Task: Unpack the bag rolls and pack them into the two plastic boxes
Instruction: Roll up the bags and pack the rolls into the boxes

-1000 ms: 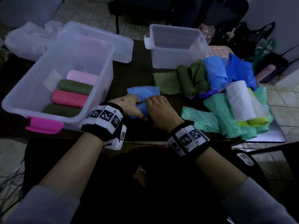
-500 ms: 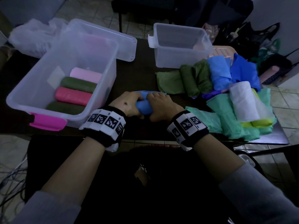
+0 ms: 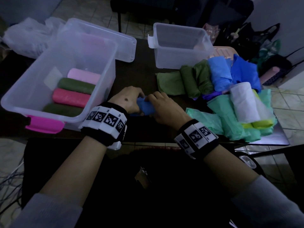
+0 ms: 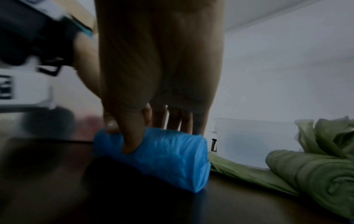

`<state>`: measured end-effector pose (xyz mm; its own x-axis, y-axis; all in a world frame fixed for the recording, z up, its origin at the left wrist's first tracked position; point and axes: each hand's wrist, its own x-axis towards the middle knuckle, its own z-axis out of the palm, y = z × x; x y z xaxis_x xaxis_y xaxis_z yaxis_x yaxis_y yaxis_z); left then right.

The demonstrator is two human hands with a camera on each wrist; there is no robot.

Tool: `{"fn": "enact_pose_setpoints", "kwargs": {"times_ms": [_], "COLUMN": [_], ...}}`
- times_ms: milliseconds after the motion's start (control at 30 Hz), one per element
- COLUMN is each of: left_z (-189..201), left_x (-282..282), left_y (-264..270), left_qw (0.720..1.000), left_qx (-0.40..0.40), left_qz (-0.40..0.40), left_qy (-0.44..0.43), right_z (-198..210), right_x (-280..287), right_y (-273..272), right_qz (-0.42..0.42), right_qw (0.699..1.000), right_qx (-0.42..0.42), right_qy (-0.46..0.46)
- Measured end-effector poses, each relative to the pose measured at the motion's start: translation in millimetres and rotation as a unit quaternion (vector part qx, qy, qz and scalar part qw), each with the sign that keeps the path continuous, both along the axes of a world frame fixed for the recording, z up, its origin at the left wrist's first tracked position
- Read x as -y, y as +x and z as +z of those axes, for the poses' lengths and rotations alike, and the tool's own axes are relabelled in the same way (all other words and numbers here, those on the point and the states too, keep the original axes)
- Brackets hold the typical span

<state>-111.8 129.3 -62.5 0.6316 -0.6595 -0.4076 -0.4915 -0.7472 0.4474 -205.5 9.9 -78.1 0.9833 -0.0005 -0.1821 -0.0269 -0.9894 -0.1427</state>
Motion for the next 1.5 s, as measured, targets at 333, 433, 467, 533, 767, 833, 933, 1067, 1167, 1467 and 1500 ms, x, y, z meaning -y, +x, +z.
{"fn": "enact_pose_setpoints", "kwargs": {"times_ms": [333,433,467,533,767,833,933,1067,1167,1467,1500], "left_z": [3.4,3.6,3.2,2.4,1.9,1.8,2.0,5.0,21.1,131.7,135.2], "left_x": [-1.0,-1.0,-1.2,-0.8,-1.5,-1.6,-0.2,2.8,7.1,-31.2,-41.0], "left_y": [4.1,3.4,3.2,3.3,2.5,2.0,0.6,-3.0,-3.5,71.6,83.9], "left_qw": [1.000,1.000,1.000,1.000,1.000,1.000,1.000,1.000,0.999,0.948,0.943], "left_qx": [-0.007,-0.003,-0.005,-0.008,-0.011,-0.013,-0.012,-0.017,-0.001,0.115,0.138], "left_qz": [-0.003,-0.001,-0.001,-0.003,-0.009,-0.008,-0.007,-0.013,0.017,0.220,0.248], "left_qy": [-0.003,-0.006,-0.008,-0.012,-0.013,-0.010,-0.003,0.009,-0.027,-0.198,-0.173], "right_z": [7.5,1.5,-0.2,-1.6,-3.6,-5.5,-8.8,-12.9,-7.5,45.7,52.4], "right_x": [20.3,16.5,15.5,15.2,16.8,17.1,17.6,18.7,21.4,16.7,13.0], "right_y": [38.4,44.3,44.5,44.6,34.1,26.9,15.5,6.4,9.0,58.0,66.3], "right_qz": [-0.050,-0.054,-0.054,-0.048,-0.021,-0.013,-0.011,-0.020,-0.034,-0.113,-0.108], "right_qw": [0.986,0.984,0.984,0.985,0.989,0.990,0.990,0.988,0.988,0.954,0.952], "right_qx": [-0.138,-0.164,-0.167,-0.161,-0.136,-0.121,-0.114,-0.112,-0.091,0.032,0.039], "right_qy": [0.079,0.047,0.041,0.035,0.062,0.070,0.082,0.100,0.120,0.275,0.285]}}
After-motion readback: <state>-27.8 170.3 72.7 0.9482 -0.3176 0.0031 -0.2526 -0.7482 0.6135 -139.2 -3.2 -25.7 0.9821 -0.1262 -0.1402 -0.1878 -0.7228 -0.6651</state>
